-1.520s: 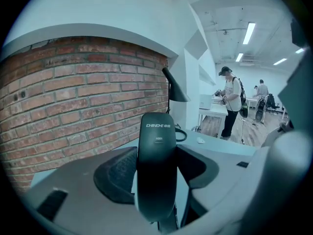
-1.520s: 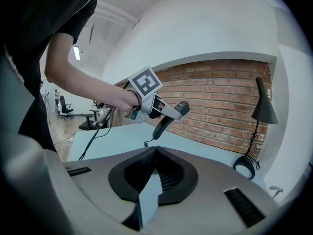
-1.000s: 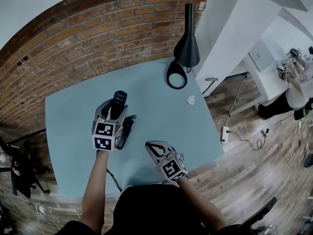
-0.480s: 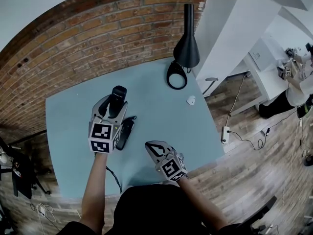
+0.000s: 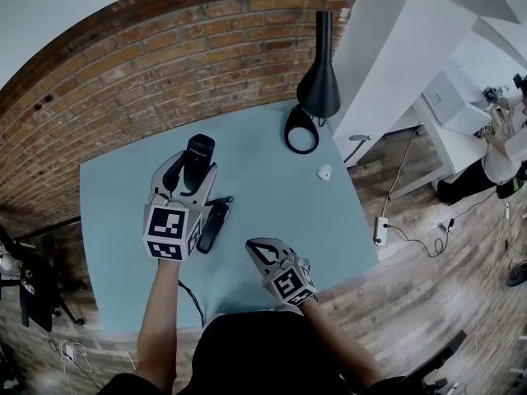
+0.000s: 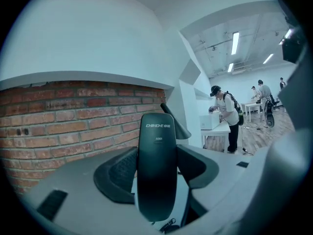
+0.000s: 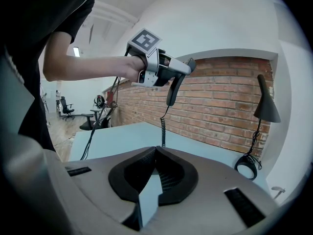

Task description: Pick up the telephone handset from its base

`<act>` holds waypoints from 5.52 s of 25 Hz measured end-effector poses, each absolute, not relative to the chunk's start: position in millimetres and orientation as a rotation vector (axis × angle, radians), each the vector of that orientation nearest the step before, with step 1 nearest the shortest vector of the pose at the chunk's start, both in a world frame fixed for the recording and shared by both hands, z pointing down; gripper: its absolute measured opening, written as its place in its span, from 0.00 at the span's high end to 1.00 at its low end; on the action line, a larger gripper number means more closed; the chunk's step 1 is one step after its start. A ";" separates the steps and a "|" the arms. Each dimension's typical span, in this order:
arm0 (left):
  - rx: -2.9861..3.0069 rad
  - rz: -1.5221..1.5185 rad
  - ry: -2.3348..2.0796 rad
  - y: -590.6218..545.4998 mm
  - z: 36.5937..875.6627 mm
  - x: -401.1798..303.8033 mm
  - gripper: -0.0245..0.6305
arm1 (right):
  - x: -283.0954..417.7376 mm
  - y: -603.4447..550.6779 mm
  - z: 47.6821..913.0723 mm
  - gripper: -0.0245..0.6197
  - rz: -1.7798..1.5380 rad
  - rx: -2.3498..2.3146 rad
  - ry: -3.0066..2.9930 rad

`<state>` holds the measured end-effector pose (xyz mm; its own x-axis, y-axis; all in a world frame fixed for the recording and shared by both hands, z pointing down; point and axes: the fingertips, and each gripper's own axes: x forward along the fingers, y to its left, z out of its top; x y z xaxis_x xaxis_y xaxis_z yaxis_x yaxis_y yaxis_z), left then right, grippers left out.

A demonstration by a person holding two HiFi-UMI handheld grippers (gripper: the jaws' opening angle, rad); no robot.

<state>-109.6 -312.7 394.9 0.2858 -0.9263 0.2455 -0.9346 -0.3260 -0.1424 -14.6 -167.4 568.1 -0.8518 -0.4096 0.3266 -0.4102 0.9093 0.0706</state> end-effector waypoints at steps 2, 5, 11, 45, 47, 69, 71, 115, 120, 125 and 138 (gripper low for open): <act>2.509 0.432 -1.816 -311.6 387.2 -109.7 0.54 | -15.6 -167.4 569.1 0.94 0.004 0.606 -2.732; 2.530 0.419 -1.828 -308.8 375.0 -109.7 0.54 | -17.4 -167.2 568.5 0.94 0.003 0.606 -2.730; 2.549 0.333 -1.836 -303.6 353.1 -110.8 0.54 | -18.4 -167.9 568.4 0.94 0.007 0.605 -2.726; 2.496 0.114 -2.024 -194.5 277.7 -167.6 0.54 | -83.9 -132.5 568.8 0.94 -0.068 0.334 -2.754; 2.491 0.116 -2.037 -186.2 275.7 -170.5 0.54 | -91.4 -128.0 568.4 0.94 -0.076 0.305 -2.759; 2.439 0.179 -2.070 -80.8 286.7 -188.3 0.54 | -160.1 -49.6 570.6 0.94 -0.104 0.079 -2.783; 2.425 0.188 -2.072 -72.1 291.0 -192.4 0.54 | -165.2 -42.3 572.0 0.94 -0.108 0.065 -2.781; 2.266 0.396 -1.892 -10.4 491.4 -267.6 0.54 | -217.7 -13.1 576.4 0.94 -0.143 0.135 -2.783; 2.245 0.373 -1.872 -1.9 518.5 -278.3 0.54 | -223.3 -10.1 573.9 0.94 -0.159 0.143 -2.802; 2.262 0.364 -1.844 5.8 544.8 -282.7 0.54 | -224.0 -10.7 578.2 0.94 -0.158 0.159 -2.793; 2.277 0.323 -1.819 5.6 584.7 -276.2 0.54 | -217.6 -15.5 584.3 0.94 -0.137 0.186 -2.775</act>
